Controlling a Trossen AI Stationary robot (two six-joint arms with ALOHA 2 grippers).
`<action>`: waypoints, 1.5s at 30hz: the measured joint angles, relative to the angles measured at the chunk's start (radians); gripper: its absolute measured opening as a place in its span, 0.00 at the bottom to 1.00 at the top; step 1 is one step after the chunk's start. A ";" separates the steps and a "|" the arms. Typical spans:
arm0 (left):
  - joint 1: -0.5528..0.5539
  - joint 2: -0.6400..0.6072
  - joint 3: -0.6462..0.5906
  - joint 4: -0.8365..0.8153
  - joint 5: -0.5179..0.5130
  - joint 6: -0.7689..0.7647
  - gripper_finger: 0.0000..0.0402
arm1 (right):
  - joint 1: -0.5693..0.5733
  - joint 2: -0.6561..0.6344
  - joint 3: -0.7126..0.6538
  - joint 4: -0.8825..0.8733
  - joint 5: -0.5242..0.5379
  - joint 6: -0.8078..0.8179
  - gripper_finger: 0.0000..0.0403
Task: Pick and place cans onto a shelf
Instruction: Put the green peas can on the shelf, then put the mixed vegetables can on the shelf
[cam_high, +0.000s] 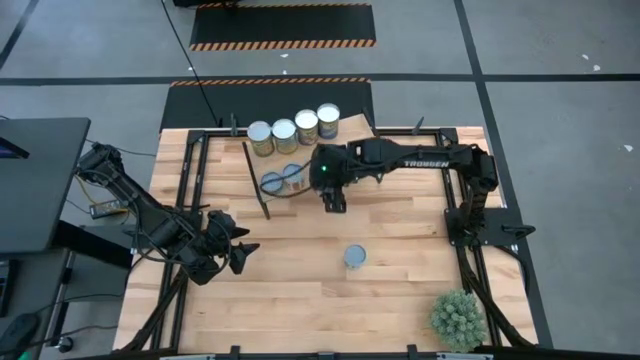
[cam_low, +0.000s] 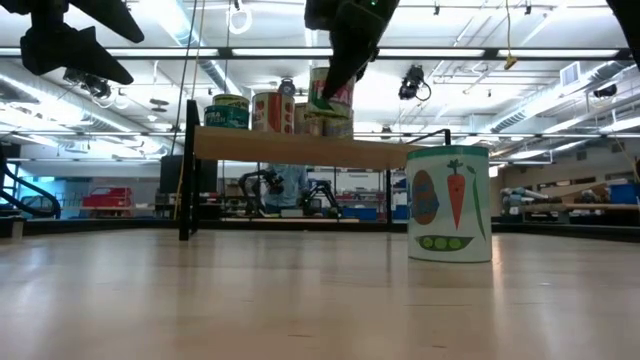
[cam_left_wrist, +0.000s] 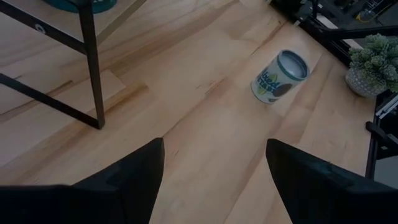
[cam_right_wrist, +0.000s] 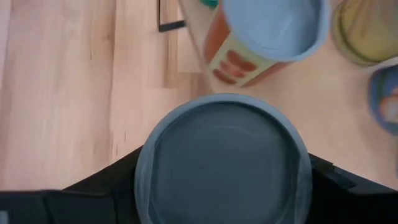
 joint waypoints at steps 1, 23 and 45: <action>0.000 0.000 0.000 -0.001 0.000 0.000 0.71 | -0.009 0.000 0.005 -0.003 0.000 -0.013 0.74; 0.046 0.000 0.000 -0.008 -0.038 0.015 0.71 | -0.167 0.002 -0.037 0.133 -0.106 -0.206 0.74; 0.068 0.000 0.000 0.010 -0.037 0.026 0.71 | -0.179 0.002 -0.088 0.214 -0.125 -0.207 0.93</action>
